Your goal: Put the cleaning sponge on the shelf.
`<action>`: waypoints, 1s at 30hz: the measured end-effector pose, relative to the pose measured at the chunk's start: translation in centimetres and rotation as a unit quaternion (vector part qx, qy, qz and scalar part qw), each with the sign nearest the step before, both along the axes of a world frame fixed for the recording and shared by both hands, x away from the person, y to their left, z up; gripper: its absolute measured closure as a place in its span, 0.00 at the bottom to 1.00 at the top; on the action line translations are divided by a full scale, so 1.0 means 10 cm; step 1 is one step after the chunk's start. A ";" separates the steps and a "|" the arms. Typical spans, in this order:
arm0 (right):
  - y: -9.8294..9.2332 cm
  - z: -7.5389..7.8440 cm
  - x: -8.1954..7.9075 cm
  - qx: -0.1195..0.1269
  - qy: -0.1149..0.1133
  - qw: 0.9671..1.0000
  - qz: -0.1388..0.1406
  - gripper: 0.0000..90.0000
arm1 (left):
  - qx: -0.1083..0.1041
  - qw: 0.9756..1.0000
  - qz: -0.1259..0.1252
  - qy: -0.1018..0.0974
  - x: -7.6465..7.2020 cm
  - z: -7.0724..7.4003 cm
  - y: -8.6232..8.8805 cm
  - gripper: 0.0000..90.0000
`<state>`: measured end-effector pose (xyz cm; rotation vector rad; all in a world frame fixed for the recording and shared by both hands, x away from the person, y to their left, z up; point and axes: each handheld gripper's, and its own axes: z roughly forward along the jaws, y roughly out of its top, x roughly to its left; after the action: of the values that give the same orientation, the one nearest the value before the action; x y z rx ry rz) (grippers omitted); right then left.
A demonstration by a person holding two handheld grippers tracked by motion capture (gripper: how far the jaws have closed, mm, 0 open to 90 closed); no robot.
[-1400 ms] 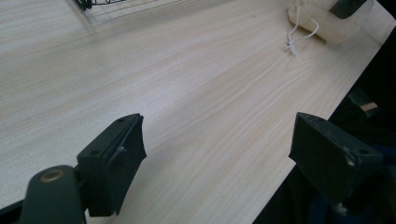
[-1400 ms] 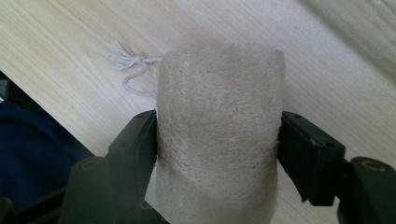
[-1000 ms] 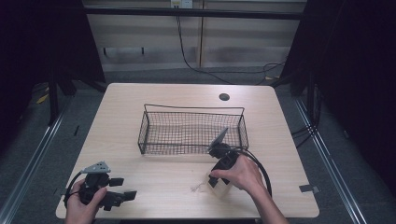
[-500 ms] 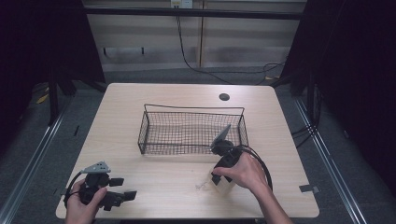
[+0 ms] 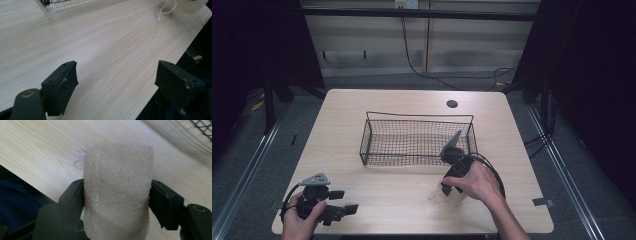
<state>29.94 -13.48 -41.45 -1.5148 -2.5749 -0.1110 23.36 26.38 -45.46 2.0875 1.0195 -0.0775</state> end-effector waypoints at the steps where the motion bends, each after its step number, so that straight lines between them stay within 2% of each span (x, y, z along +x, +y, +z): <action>1: 0.00 0.02 0.00 -0.002 0.000 1.000 -0.002 0.36 | 0.001 1.000 -0.001 0.000 0.00 0.00 0.00 0.19; 19: -0.09 0.31 -0.01 0.000 -0.018 1.000 -0.010 0.36 | 0.004 1.000 -0.001 0.000 0.00 -0.01 -0.01 0.19; 30: -0.05 0.46 0.01 0.001 -0.026 1.000 0.002 0.37 | 0.004 1.000 -0.002 0.000 0.00 -0.01 -0.01 0.19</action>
<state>30.03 -13.95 -36.83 -1.5261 -2.6177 -0.1536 23.39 26.32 -45.54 2.0971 1.0173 -0.0756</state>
